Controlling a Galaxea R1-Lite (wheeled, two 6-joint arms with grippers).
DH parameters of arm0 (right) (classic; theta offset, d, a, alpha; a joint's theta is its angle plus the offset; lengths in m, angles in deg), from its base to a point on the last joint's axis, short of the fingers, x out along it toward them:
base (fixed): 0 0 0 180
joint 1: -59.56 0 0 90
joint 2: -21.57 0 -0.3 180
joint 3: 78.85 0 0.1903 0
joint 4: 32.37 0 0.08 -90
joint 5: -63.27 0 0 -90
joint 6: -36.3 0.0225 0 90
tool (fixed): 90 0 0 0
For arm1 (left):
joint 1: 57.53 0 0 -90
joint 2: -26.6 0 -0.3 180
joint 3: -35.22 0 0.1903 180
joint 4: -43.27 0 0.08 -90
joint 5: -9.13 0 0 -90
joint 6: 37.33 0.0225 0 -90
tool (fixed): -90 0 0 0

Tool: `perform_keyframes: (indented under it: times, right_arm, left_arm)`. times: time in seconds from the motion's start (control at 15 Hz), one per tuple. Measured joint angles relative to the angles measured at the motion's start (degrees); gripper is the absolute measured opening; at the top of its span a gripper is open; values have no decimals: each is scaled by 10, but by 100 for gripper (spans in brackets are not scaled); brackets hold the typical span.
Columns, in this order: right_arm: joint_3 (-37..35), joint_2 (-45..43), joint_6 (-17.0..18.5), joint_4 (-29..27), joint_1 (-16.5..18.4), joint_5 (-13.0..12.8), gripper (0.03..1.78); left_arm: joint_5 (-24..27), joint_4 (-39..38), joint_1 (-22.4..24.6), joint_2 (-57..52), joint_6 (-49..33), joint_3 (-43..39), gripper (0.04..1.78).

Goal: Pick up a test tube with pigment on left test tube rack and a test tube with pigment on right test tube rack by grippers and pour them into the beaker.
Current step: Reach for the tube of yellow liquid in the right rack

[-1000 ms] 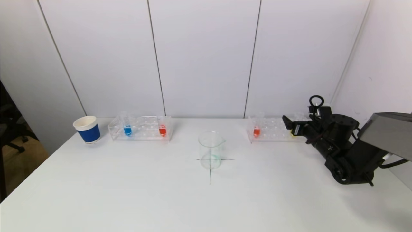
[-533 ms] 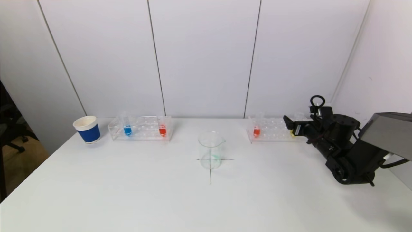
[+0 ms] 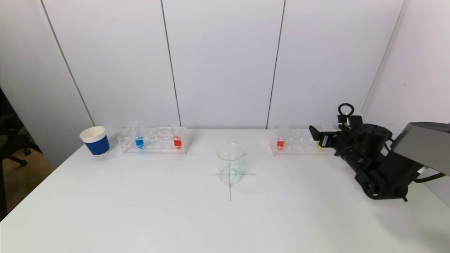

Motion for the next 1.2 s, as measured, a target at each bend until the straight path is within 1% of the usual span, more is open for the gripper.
perform_keyframes:
  times: [1.2]
  right_arm:
    - [6, 4, -1, -1, -2, 0, 177]
  left_arm:
    - [0, 0, 0, 0, 0, 0, 176]
